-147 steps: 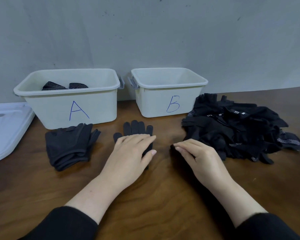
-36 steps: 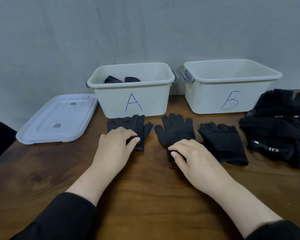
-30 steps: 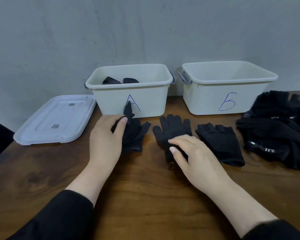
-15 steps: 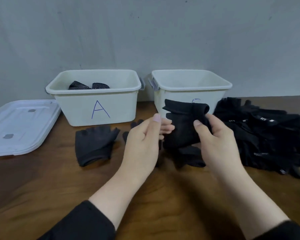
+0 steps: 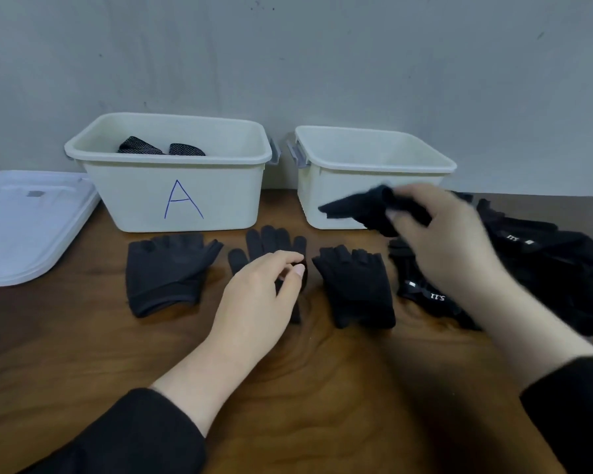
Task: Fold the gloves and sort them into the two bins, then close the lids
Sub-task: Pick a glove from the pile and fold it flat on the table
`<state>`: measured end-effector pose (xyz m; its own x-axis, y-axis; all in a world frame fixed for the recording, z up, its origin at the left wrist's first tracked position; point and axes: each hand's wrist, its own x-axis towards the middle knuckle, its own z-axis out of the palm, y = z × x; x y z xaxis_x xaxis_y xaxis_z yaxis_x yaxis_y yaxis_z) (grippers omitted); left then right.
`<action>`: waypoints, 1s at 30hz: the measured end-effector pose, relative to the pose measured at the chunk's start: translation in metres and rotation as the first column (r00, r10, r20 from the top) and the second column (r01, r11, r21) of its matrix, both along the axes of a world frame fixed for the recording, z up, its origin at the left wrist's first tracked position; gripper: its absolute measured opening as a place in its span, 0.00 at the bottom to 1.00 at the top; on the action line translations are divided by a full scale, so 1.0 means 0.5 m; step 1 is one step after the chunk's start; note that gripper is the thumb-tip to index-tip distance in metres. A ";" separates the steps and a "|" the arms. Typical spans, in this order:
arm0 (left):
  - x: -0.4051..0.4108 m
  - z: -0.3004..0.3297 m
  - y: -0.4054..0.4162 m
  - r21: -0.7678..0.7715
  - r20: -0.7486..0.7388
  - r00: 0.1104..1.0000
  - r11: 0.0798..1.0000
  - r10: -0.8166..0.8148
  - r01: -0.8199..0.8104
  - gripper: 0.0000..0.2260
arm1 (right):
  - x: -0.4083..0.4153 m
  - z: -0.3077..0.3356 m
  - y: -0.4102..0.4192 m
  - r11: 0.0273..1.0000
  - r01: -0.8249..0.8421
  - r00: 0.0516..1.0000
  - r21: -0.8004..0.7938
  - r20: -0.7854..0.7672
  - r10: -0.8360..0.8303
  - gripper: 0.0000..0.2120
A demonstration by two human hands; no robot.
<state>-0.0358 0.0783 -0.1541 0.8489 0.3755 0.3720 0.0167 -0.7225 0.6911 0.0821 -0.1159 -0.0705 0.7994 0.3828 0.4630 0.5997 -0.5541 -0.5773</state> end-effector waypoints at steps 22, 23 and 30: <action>0.045 -0.034 -0.030 0.477 -0.185 0.937 0.807 -0.297 0.350 0.15 | -0.057 -0.197 -0.072 0.957 -0.151 0.984 -0.249 -0.130 0.121 0.17; 0.050 -0.034 -0.032 0.494 -0.150 0.945 0.806 -0.291 0.327 0.14 | -0.058 -0.196 -0.072 0.957 -0.144 0.985 -0.251 -0.131 0.114 0.17; 0.056 -0.031 -0.035 0.472 -0.296 0.913 0.788 -0.281 0.395 0.19 | -0.052 -0.200 -0.072 0.915 -0.118 0.993 -0.385 -0.039 0.112 0.19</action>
